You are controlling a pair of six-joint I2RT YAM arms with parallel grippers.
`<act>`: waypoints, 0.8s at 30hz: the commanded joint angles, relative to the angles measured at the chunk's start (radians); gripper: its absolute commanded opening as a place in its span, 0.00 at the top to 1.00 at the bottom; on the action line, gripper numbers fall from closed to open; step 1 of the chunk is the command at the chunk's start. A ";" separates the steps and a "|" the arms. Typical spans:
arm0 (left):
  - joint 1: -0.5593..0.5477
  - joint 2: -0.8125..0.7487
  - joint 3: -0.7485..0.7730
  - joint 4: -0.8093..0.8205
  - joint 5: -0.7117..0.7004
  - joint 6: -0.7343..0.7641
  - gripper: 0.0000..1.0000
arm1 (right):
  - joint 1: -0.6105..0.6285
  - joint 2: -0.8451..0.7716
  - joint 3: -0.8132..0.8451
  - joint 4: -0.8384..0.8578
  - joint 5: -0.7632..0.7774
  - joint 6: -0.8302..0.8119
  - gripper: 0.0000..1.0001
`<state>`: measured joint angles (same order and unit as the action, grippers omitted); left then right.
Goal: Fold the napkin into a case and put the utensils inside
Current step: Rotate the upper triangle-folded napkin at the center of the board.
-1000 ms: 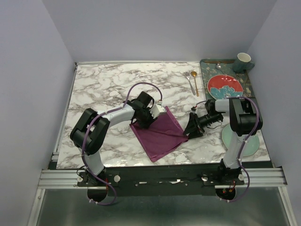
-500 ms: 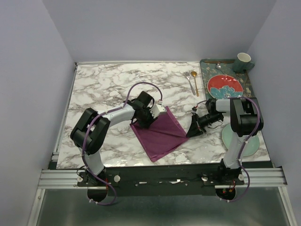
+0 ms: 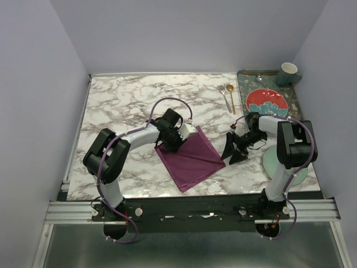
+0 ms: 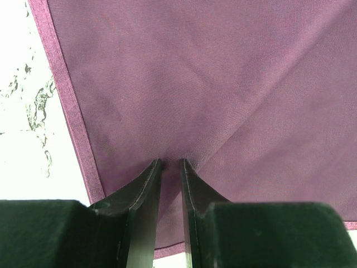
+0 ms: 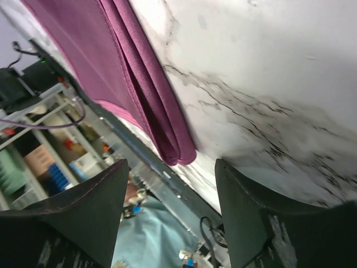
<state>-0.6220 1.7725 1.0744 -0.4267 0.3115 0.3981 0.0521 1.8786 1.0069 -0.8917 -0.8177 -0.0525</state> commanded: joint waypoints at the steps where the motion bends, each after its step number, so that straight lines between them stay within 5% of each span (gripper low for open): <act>1: -0.004 0.071 -0.056 -0.073 0.006 -0.010 0.71 | 0.031 -0.016 0.010 0.045 0.176 0.006 0.28; 9: -0.004 0.067 -0.057 -0.070 0.009 -0.013 0.71 | 0.095 0.051 0.006 0.059 0.196 0.031 0.33; 17: -0.002 0.054 -0.068 -0.083 0.009 -0.015 0.71 | 0.117 0.074 0.035 0.054 0.213 0.039 0.69; 24: 0.001 -0.002 -0.120 -0.093 0.018 -0.018 0.71 | 0.124 0.097 0.079 0.030 0.216 0.011 0.86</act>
<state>-0.6220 1.7485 1.0397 -0.4061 0.3172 0.3946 0.1692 1.9369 1.0557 -0.9001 -0.6830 -0.0017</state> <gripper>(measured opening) 0.288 0.196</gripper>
